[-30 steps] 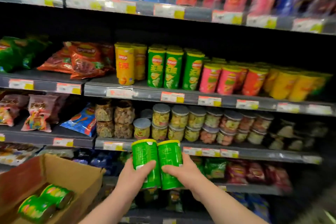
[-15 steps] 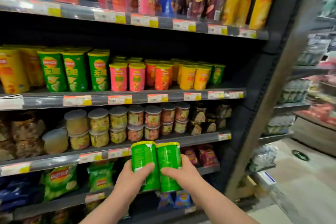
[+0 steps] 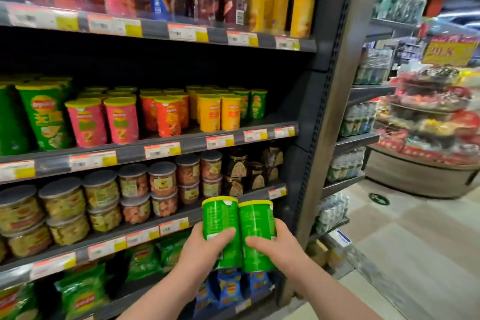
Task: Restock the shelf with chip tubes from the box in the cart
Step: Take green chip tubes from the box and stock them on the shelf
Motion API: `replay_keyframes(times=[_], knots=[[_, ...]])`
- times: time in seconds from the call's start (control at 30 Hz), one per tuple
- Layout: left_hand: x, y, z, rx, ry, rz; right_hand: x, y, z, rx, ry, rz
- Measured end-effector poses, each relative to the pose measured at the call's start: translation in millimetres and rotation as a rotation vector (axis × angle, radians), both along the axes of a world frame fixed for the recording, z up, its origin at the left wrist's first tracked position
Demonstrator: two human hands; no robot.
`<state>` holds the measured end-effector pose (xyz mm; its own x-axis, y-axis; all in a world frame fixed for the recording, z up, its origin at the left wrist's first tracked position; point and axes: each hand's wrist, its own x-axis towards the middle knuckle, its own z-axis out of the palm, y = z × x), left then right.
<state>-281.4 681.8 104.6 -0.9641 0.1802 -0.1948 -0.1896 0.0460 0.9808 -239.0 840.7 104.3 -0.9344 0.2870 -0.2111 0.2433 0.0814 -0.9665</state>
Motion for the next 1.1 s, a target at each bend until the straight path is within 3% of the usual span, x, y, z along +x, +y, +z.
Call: replay_keyframes(times=[0.3,0.57,0.87,1.1], knots=[[-70.5,85.1,20.4,0.080,0.021,-0.156,-48.5,81.5,32.0,0.074,0.073,-0.066],[-151.1,109.3,42.2,0.099,0.105,-0.183,-132.4,119.5,46.2,0.055,0.144,-0.060],[-202.7,111.5,46.0,0.097,0.111,-0.080,-211.7,151.2,60.1,0.010,0.186,-0.035],[-222.5,112.5,47.7,0.061,0.153,0.073,-295.2,173.1,103.4,0.107,0.300,-0.014]])
